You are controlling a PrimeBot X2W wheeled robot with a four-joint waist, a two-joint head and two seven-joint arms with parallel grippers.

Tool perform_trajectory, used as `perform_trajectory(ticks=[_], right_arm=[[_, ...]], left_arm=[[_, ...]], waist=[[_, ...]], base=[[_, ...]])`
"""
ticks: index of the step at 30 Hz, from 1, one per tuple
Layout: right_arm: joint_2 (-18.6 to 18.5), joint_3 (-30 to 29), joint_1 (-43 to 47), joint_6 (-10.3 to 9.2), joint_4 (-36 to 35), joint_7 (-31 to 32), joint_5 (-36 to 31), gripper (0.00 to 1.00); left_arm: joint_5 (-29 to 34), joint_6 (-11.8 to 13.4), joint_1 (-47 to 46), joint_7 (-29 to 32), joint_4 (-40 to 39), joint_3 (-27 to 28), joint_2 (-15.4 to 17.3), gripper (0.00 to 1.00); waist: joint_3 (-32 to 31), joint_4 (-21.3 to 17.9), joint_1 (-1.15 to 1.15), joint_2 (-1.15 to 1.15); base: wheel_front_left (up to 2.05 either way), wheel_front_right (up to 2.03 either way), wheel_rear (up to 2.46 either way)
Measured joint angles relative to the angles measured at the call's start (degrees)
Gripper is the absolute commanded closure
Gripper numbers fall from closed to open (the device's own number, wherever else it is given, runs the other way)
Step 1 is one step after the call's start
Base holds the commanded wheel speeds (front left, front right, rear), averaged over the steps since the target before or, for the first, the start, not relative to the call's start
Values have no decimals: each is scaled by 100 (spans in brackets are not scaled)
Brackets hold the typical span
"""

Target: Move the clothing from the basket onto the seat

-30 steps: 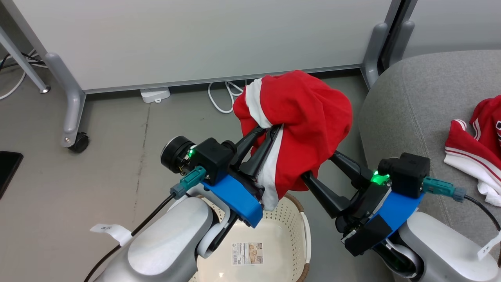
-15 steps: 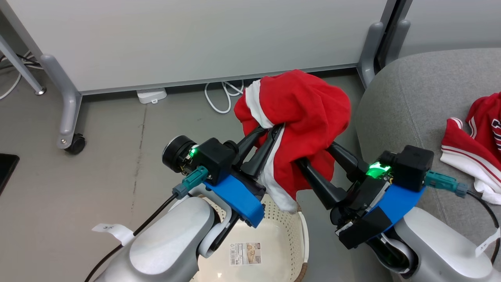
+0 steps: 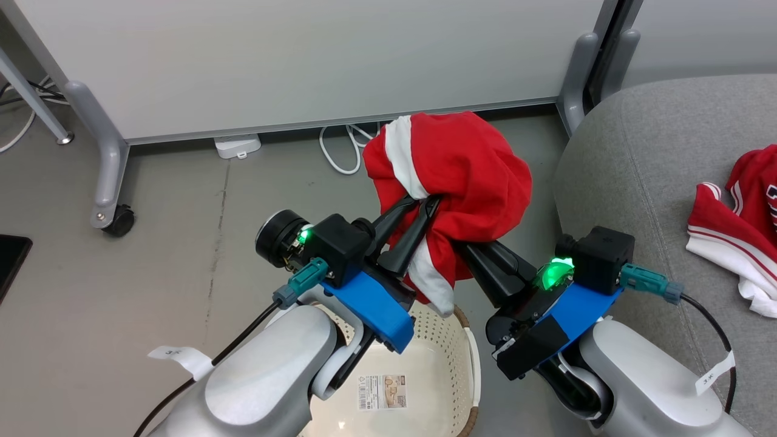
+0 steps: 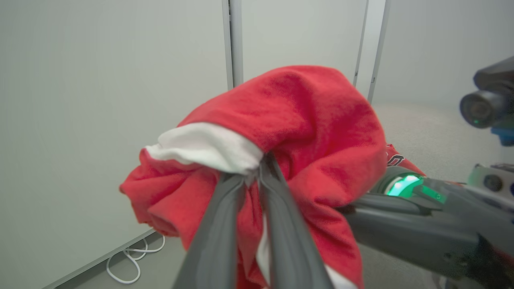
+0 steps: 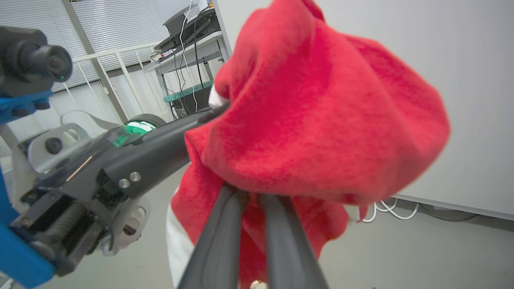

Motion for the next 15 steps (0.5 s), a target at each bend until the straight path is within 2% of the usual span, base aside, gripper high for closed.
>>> perform_trajectory(ticks=[15], right_arm=[[9,-103,13,0,0,0,-37,100]], left_arm=[[-23,11,-43,-45,25,-24,5,100]], waist=[[17,-36,0,0]], base=[[0,0,0]])
